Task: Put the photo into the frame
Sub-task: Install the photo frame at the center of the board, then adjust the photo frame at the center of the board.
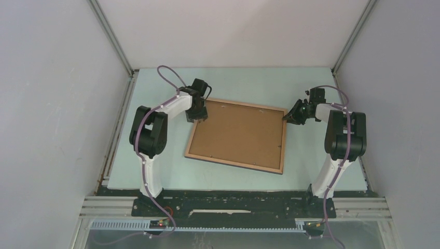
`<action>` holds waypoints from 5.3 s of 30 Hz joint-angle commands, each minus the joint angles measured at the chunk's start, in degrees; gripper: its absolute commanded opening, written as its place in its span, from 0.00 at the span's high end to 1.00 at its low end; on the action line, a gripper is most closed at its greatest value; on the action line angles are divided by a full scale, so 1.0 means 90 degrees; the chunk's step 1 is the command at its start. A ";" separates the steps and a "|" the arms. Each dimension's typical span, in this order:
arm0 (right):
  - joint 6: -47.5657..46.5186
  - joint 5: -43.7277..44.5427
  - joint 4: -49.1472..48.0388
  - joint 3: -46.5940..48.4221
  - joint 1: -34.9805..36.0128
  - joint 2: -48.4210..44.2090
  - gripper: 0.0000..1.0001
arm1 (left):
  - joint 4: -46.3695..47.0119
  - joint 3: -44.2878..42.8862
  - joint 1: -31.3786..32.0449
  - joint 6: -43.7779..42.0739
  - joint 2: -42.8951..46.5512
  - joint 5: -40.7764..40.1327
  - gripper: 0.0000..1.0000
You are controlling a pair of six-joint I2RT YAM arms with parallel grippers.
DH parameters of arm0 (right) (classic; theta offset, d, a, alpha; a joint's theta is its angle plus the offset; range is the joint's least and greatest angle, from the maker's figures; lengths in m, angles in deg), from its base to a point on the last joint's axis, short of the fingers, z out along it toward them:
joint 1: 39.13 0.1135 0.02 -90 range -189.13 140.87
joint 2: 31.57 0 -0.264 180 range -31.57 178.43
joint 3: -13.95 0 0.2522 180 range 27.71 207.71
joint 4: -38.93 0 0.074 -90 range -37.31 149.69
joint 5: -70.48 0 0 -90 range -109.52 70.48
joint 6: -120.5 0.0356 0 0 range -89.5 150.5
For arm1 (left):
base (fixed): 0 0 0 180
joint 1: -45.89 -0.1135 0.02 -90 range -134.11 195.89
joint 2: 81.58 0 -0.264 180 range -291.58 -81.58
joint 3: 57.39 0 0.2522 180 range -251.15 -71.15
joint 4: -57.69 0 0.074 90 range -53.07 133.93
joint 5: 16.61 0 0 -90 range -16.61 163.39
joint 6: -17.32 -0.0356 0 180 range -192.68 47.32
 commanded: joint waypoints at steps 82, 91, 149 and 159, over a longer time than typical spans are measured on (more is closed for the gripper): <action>-0.0772 0.1459 0.3211 0.5548 0.1937 0.2319 0.35 | 0.3163 0.4569 -0.0261 0.1186 0.2998 0.3616 0.34; -0.0778 0.2872 0.4648 0.6734 0.2022 0.1981 0.24 | 0.3204 0.5696 0.0706 0.1388 0.4182 0.2968 0.31; -0.0013 0.2565 0.1335 -0.1441 0.2156 -0.2169 1.00 | 0.0763 0.4711 0.0766 0.0268 0.6957 0.1018 0.19; -0.0902 0.1642 0.1373 0.0167 0.1496 -0.0559 1.00 | 0.0806 0.3403 0.0698 0.0008 0.4298 0.0191 0.19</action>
